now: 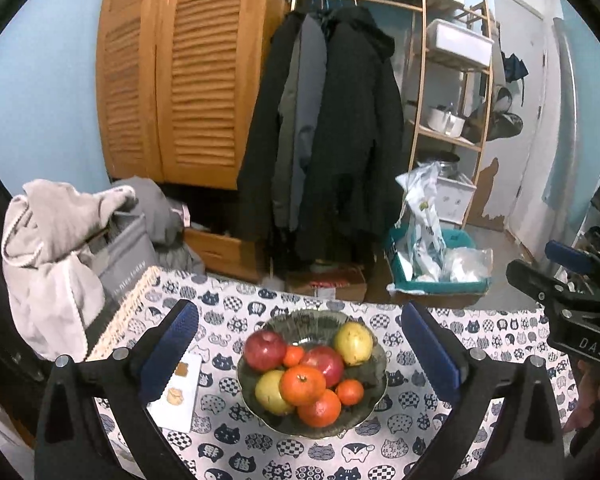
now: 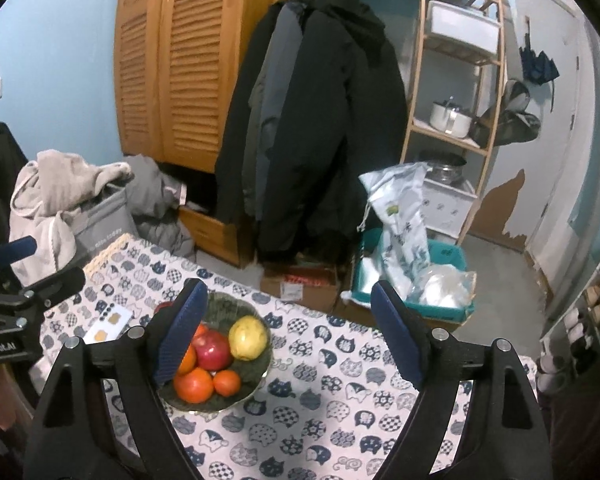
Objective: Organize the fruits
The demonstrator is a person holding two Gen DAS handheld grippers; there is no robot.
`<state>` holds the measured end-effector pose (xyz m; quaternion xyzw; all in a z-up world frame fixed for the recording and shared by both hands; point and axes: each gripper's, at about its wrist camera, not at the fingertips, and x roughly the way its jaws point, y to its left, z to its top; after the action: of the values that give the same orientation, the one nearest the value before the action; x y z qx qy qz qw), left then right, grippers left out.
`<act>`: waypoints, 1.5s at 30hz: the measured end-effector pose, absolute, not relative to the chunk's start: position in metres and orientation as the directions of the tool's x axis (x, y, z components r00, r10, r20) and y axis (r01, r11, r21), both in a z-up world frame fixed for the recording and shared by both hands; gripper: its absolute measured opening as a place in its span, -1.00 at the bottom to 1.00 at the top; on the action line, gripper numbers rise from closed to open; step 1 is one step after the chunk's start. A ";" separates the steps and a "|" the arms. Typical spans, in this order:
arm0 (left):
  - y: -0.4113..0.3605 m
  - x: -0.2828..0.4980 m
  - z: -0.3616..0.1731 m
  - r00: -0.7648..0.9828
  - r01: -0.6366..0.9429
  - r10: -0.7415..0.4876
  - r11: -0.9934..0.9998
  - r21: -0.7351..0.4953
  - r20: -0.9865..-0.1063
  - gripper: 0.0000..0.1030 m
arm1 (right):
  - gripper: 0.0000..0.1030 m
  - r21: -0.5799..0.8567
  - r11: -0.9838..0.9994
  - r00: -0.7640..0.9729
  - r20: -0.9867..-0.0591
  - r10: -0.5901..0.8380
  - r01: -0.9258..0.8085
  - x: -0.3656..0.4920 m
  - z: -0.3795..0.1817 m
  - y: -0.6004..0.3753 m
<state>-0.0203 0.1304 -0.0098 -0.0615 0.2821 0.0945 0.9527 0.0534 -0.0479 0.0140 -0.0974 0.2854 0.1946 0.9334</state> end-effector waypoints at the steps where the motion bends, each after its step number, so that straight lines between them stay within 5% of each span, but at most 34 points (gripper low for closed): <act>1: 0.130 -0.022 -0.007 0.826 -0.217 0.149 0.974 -0.062 -0.544 0.99 | 0.61 -0.069 0.907 0.766 -0.563 0.309 -0.416 0.052 0.016 -0.050; 13: 0.127 -0.032 0.012 0.857 -0.221 0.162 0.973 -0.063 -0.489 0.99 | 0.61 -0.070 0.918 0.811 -0.499 0.306 -0.390 0.037 0.031 -0.065; 45: 0.119 -0.031 0.016 0.862 -0.212 0.166 0.976 -0.044 -0.480 0.99 | 0.61 -0.079 0.927 0.819 -0.501 0.281 -0.366 0.039 0.029 -0.075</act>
<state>-0.0313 0.1185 0.0157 -0.0478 0.2440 0.0980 0.9636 0.0394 -0.0748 0.0294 -0.0862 0.2485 0.1703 0.9497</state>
